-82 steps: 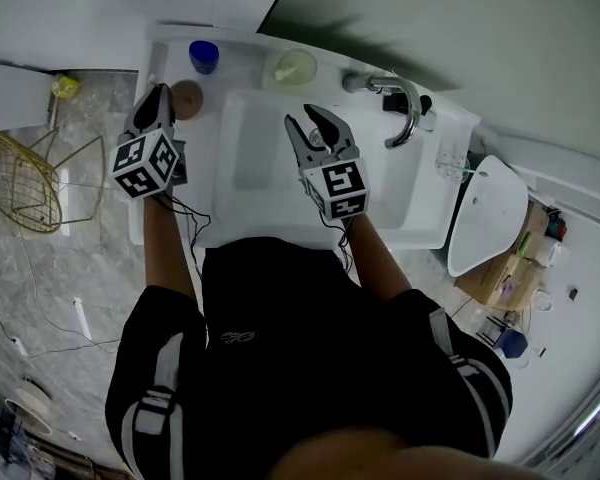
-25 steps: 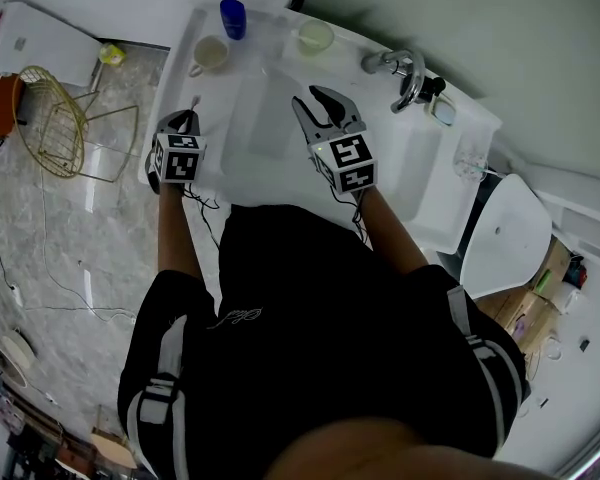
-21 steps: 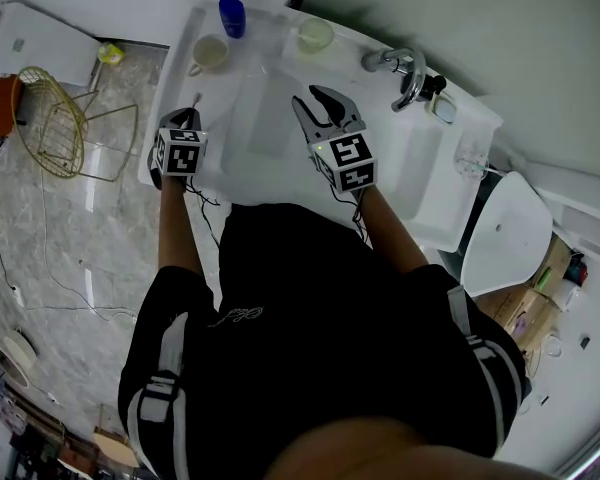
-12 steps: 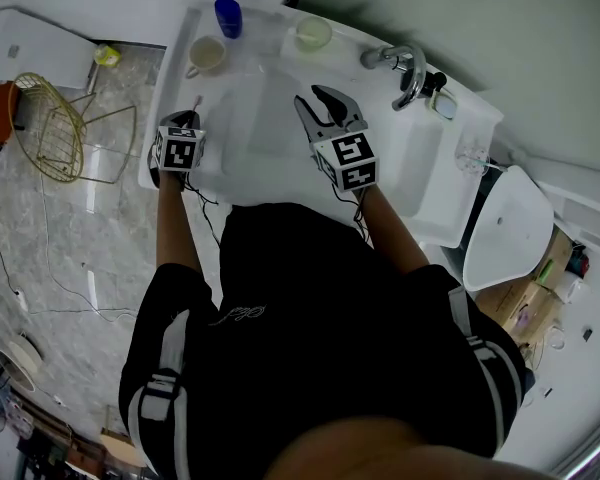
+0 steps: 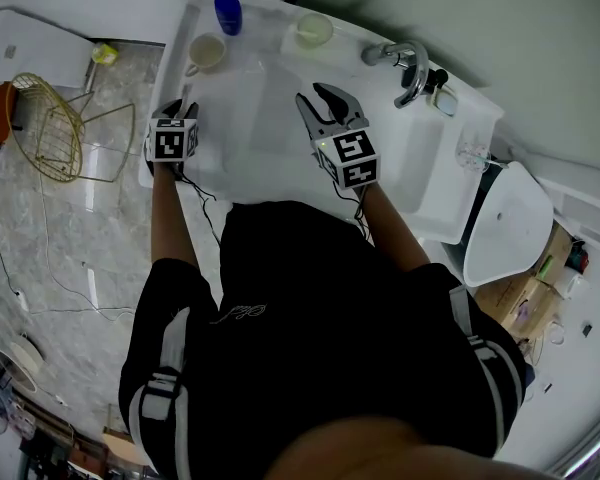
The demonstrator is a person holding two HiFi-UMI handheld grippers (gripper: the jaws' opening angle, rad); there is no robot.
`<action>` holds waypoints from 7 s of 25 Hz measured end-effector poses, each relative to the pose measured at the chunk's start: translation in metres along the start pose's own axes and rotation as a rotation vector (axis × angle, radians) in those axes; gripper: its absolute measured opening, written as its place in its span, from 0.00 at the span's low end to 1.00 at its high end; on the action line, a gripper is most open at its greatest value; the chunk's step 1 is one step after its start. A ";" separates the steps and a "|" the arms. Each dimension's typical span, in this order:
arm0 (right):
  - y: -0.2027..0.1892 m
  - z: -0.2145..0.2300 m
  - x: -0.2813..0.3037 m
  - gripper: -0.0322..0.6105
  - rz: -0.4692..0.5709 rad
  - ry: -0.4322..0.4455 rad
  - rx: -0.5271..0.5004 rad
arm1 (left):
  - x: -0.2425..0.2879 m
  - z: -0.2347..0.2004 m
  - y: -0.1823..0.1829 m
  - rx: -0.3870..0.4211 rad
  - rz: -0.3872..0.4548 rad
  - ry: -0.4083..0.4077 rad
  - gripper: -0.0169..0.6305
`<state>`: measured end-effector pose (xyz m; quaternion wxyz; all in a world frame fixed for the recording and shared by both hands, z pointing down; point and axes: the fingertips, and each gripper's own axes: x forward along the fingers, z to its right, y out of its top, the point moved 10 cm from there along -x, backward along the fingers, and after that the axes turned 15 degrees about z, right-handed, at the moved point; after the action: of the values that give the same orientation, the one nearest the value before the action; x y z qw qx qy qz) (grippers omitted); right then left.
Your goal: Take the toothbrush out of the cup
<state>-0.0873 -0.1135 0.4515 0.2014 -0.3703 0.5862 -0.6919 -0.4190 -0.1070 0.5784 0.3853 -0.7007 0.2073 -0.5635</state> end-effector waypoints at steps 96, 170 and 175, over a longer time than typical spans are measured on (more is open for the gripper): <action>0.007 -0.134 0.079 0.09 0.075 0.376 0.432 | -0.188 0.077 -0.056 -0.391 0.367 0.322 0.23; -0.101 0.003 -0.045 0.22 -0.034 -0.424 0.494 | 0.011 0.175 0.044 -0.094 0.154 -0.487 0.22; -0.120 0.034 -0.096 0.22 -0.013 -0.541 0.534 | 0.026 0.218 0.051 -0.049 0.125 -0.536 0.22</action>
<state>0.0186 -0.0395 0.5410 0.4339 -0.4777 0.3085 -0.6988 -0.1976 -0.0907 0.5400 0.4433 -0.8199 0.1544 -0.3278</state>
